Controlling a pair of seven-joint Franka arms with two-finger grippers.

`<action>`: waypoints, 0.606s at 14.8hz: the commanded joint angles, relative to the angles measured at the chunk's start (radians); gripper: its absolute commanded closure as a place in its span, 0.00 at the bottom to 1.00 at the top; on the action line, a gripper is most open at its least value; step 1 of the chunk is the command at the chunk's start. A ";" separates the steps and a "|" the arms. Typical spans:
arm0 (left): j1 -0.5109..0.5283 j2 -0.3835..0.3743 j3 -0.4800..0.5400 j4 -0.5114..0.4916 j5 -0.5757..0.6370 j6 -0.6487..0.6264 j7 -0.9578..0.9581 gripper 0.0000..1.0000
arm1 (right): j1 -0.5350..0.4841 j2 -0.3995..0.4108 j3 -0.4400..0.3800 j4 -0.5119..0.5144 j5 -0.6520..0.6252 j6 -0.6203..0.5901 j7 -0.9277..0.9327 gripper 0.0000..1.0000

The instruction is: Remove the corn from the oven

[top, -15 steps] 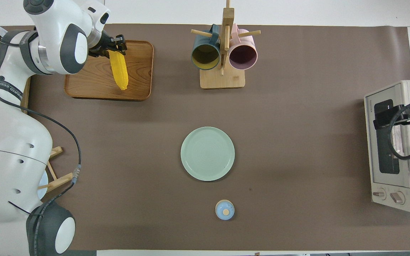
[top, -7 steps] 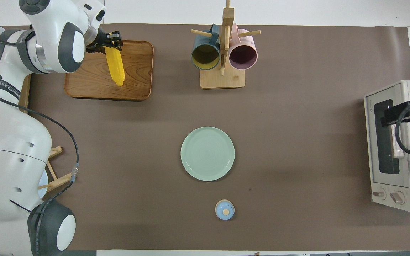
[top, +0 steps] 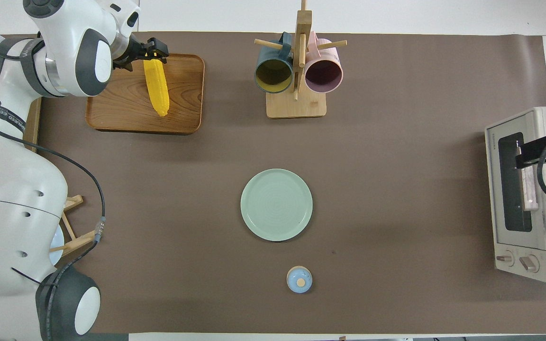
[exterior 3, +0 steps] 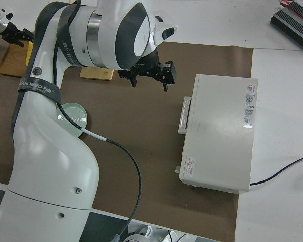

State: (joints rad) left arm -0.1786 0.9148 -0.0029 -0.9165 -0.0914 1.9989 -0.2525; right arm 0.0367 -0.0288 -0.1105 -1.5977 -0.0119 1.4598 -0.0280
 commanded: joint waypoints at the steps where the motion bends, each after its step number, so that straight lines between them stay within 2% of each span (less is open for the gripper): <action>1: -0.001 -0.062 0.004 -0.050 0.010 -0.026 0.009 0.00 | -0.011 -0.006 -0.003 -0.011 0.007 0.017 0.010 0.00; 5: -0.007 -0.204 0.004 -0.181 0.013 -0.076 0.004 0.00 | -0.023 -0.005 -0.002 -0.010 0.007 0.019 0.010 0.00; 9: 0.008 -0.448 0.007 -0.404 0.015 -0.135 -0.008 0.00 | -0.018 -0.005 0.002 -0.011 0.007 0.019 0.011 0.00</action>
State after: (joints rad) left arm -0.1764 0.6522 -0.0015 -1.1057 -0.0914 1.8840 -0.2532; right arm 0.0205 -0.0288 -0.1129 -1.5977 -0.0119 1.4603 -0.0277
